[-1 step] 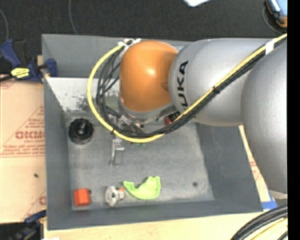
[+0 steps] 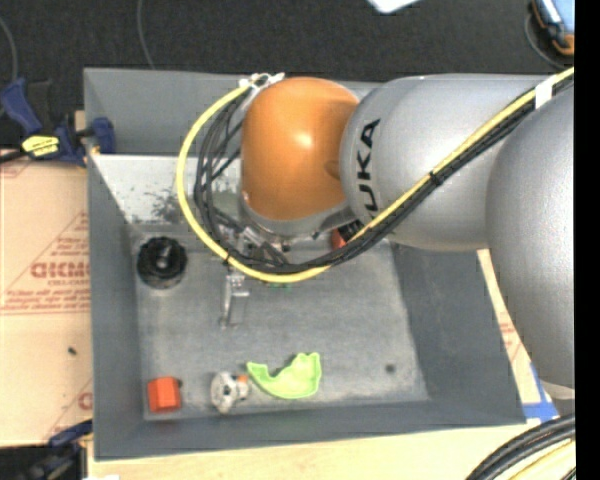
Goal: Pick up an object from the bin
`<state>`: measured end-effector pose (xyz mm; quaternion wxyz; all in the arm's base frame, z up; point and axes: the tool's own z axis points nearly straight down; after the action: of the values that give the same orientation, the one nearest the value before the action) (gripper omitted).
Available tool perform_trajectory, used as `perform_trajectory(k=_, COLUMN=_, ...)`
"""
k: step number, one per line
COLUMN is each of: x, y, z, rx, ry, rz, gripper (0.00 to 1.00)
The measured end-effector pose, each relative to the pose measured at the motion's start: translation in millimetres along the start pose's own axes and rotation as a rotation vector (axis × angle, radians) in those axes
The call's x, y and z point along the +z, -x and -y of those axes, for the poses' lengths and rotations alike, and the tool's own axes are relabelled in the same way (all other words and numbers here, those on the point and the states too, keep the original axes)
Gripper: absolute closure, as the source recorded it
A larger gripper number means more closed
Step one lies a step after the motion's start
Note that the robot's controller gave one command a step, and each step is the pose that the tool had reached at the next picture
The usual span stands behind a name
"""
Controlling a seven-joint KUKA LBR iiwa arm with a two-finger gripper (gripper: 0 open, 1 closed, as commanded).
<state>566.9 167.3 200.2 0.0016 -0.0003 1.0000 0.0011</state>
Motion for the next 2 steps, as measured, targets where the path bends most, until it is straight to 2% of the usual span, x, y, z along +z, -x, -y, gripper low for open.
perform_trajectory(k=1, x=93, y=-59.1, z=54, rx=-0.167, ry=-0.002, rz=-0.002, gripper=0.00)
perform_trajectory(k=2, x=88, y=-71.2, z=76, rx=-0.366, ry=-0.001, rz=0.000, gripper=0.00)
